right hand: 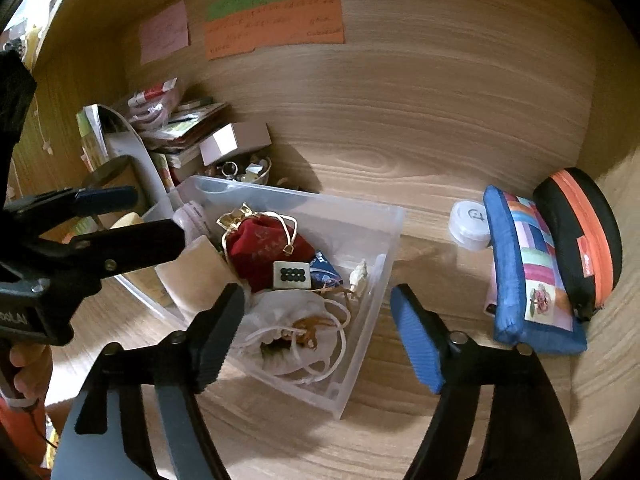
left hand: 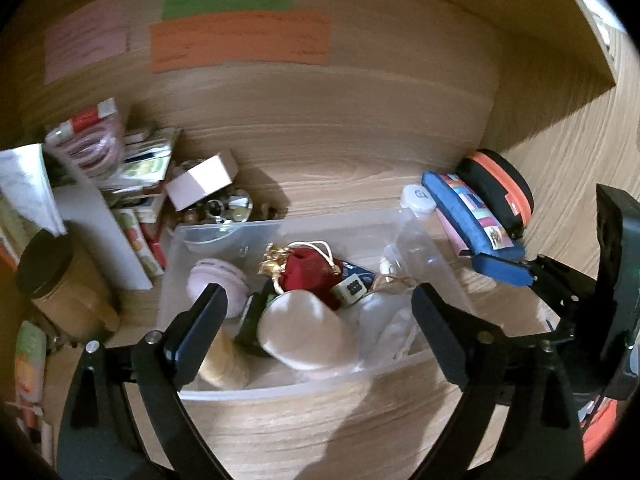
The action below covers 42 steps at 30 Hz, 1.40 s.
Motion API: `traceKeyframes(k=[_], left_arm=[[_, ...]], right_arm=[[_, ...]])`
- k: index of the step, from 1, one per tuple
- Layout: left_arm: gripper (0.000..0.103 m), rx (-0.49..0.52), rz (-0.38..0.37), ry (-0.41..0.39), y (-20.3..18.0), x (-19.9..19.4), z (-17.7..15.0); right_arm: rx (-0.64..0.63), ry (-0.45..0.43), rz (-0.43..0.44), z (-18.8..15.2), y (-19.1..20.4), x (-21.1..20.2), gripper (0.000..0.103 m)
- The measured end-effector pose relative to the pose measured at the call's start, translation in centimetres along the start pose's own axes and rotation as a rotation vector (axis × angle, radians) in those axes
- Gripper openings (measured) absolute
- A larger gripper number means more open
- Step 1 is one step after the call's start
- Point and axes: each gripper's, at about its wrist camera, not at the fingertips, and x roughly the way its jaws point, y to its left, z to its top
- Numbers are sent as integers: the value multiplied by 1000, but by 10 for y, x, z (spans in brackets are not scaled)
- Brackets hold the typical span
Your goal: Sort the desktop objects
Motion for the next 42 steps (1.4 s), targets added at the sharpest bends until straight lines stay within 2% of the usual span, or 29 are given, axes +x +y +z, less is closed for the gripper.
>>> traceKeyframes(k=[5, 9, 12, 18, 21, 29, 42], left_arm=[[95, -13, 23, -55, 9, -23, -8], [98, -34, 60, -116, 16, -44, -15], [98, -33, 91, -154, 16, -57, -21], [100, -41, 192, -226, 11, -81, -37], [100, -62, 219, -256, 10, -93, -45], [101, -22, 230, -265, -2, -102, -62], [101, 7, 189, -200, -23, -80, -83]], right_arm=[[3, -36, -27, 0, 8, -19, 75], [0, -69, -53, -3, 14, -33, 82], [-7, -96, -70, -7, 21, -45, 82], [11, -128, -57, -18, 32, -64, 84], [40, -139, -41, -24, 33, -72, 84], [58, -216, -132, -46, 46, -94, 84], [115, -221, -182, -66, 40, -106, 88]])
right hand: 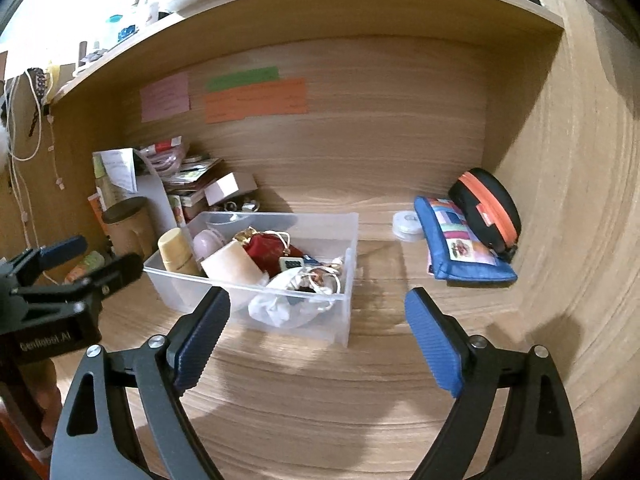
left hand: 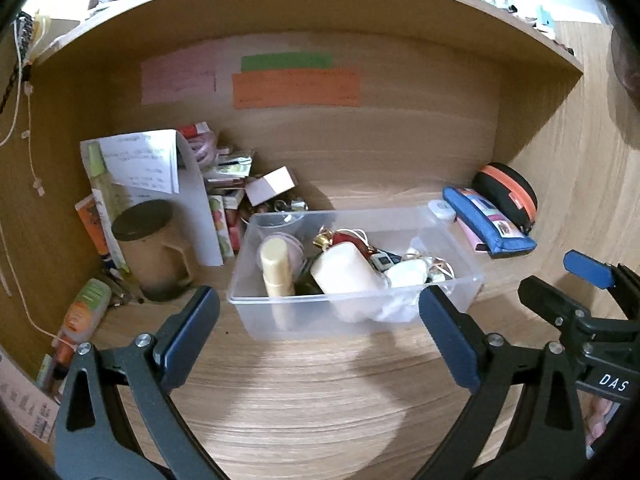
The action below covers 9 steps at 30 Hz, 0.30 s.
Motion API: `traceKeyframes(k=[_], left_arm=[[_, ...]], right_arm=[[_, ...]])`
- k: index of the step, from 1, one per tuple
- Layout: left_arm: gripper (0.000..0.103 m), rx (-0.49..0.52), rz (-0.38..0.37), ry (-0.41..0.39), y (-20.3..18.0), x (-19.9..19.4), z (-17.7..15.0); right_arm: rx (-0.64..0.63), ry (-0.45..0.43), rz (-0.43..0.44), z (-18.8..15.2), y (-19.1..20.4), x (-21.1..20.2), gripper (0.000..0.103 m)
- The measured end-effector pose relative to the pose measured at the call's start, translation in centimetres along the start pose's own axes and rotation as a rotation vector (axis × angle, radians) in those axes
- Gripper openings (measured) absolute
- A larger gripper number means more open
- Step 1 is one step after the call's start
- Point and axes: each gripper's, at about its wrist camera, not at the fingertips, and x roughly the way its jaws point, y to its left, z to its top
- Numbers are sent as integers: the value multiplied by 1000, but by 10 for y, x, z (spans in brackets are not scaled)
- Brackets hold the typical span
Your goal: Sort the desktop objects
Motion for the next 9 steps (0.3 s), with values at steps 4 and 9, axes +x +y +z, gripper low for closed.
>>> traceKeyframes(k=[4, 9], left_arm=[[101, 5, -14, 9, -4, 4, -1], [101, 4, -11, 13, -5, 8, -2]], right_arm=[[-6, 7, -9, -1, -2, 3, 88], [-4, 21, 4, -3, -2, 12, 88]])
